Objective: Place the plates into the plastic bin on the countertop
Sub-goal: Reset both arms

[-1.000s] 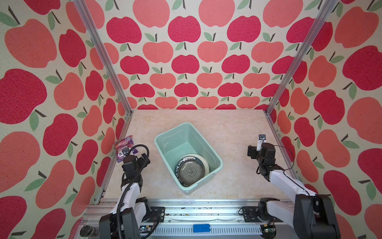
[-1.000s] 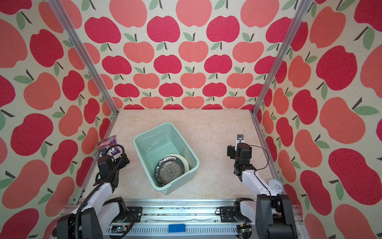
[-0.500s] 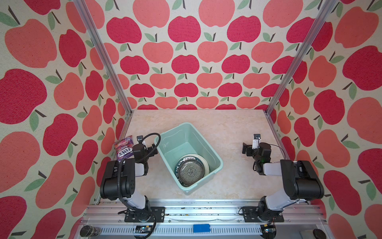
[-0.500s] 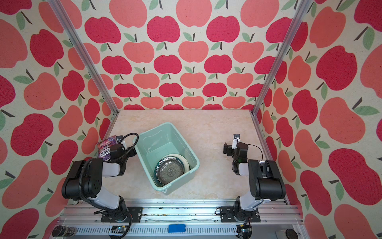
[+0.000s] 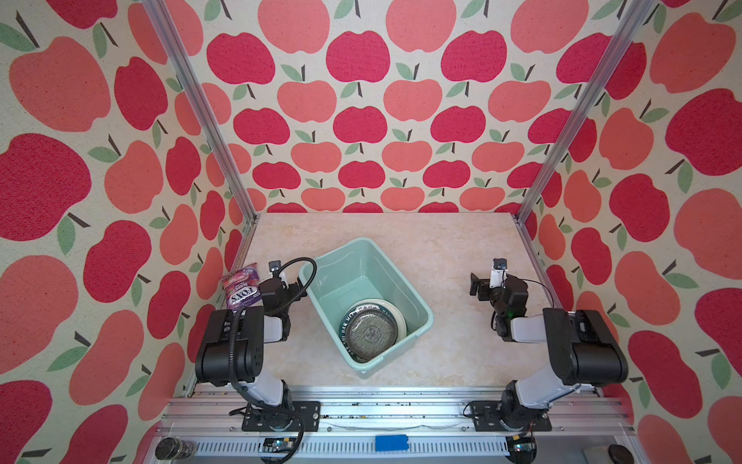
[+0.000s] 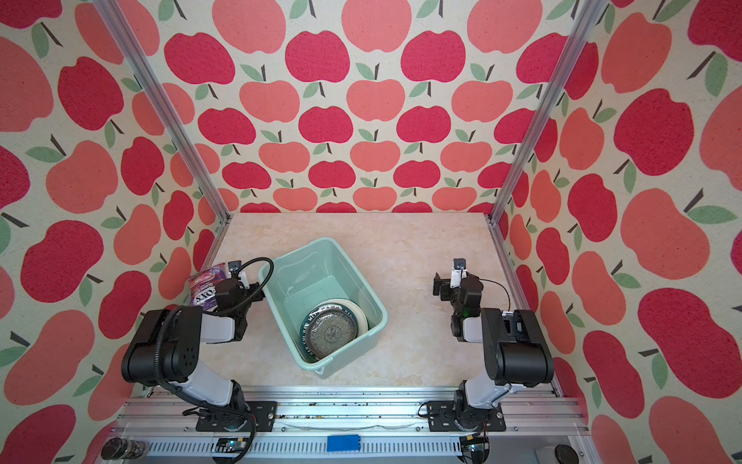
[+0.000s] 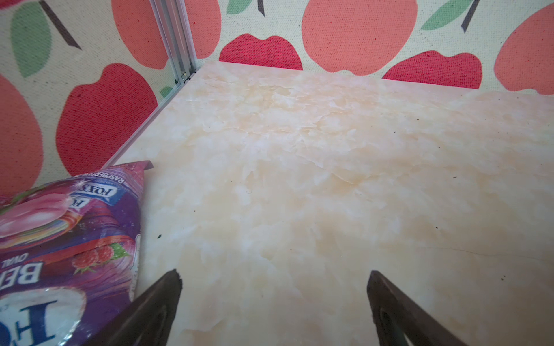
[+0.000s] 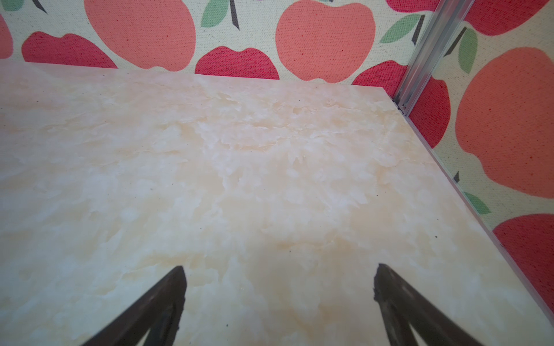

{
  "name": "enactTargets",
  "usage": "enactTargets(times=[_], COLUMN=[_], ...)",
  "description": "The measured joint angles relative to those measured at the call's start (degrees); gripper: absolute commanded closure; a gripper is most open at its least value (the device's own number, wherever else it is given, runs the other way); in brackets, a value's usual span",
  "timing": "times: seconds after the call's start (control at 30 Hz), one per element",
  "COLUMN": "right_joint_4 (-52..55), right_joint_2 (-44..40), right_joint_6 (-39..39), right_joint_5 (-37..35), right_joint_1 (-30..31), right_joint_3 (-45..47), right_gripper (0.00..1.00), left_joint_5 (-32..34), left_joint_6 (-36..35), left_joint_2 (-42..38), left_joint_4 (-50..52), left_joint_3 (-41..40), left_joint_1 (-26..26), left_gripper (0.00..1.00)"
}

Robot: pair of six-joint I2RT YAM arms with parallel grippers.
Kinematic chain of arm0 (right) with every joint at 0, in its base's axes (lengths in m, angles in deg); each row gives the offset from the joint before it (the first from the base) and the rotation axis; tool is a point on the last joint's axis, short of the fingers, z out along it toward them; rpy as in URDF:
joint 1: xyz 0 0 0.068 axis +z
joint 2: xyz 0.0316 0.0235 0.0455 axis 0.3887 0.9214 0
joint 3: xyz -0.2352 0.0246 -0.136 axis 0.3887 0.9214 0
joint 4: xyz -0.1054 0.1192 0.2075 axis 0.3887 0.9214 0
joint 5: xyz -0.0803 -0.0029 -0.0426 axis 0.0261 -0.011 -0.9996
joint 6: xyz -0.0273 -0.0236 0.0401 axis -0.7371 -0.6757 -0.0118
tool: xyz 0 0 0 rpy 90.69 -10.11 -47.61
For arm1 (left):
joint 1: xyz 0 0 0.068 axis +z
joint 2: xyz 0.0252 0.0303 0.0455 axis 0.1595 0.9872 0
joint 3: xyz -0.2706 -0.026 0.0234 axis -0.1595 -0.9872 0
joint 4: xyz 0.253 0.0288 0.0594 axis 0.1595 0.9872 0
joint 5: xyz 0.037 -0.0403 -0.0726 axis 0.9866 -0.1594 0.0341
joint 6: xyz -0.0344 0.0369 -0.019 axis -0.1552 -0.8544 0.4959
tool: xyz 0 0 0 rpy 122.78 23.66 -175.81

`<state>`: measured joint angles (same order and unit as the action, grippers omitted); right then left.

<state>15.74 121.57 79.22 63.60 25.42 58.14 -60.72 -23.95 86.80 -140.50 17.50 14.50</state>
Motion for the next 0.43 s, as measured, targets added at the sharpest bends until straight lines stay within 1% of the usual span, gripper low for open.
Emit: enactTargets(times=[0.43], right_joint_4=[-0.09], right_joint_2=[0.00], right_joint_6=[-0.63], right_joint_5=[1.68], right_joint_1=[-0.33], right_joint_3=[0.00], right_gripper=[0.01], left_joint_5=[0.02], left_joint_6=[0.00], left_joint_2=[0.00], left_joint_4=[0.02], left_joint_3=[0.00], left_joint_1=[0.00], left_gripper=[0.01])
